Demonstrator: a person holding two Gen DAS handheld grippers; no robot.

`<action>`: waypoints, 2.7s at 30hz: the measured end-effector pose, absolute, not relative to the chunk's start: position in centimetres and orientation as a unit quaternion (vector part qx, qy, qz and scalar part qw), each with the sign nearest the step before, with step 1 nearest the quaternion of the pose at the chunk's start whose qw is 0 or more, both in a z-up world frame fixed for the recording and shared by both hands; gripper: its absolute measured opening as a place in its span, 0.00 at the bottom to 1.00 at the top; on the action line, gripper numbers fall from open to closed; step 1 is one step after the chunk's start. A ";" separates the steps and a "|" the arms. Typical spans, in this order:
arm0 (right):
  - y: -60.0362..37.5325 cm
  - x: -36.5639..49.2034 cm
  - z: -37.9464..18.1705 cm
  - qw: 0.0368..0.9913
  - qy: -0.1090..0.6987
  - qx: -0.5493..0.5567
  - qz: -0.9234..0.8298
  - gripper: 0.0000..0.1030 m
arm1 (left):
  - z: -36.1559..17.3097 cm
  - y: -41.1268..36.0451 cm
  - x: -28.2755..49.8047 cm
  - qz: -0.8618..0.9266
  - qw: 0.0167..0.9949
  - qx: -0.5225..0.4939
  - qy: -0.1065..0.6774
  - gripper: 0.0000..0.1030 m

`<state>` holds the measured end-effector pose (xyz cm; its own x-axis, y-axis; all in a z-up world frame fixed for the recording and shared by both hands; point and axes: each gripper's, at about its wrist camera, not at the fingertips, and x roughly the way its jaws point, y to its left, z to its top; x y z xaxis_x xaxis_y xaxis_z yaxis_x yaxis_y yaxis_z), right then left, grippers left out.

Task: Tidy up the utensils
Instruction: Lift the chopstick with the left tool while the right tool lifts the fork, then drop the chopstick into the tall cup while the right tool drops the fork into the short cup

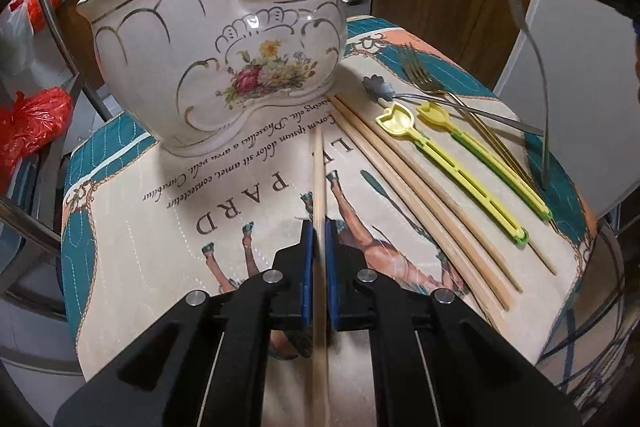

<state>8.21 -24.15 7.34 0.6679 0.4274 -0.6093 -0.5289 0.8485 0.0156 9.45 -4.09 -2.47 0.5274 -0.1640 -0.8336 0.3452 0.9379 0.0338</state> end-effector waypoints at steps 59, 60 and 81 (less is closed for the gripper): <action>-18.8 12.9 16.7 0.961 0.176 -0.107 0.187 0.03 | 11.5 5.4 21.0 -0.138 0.980 -0.086 0.115 0.05; -18.4 13.4 16.1 0.958 0.185 -0.110 0.191 0.03 | 11.2 5.0 21.4 -0.130 0.982 -0.077 0.115 0.05; -15.3 19.0 9.2 0.925 0.300 -0.101 0.211 0.03 | 5.9 3.8 19.2 -0.141 0.974 -0.030 0.177 0.05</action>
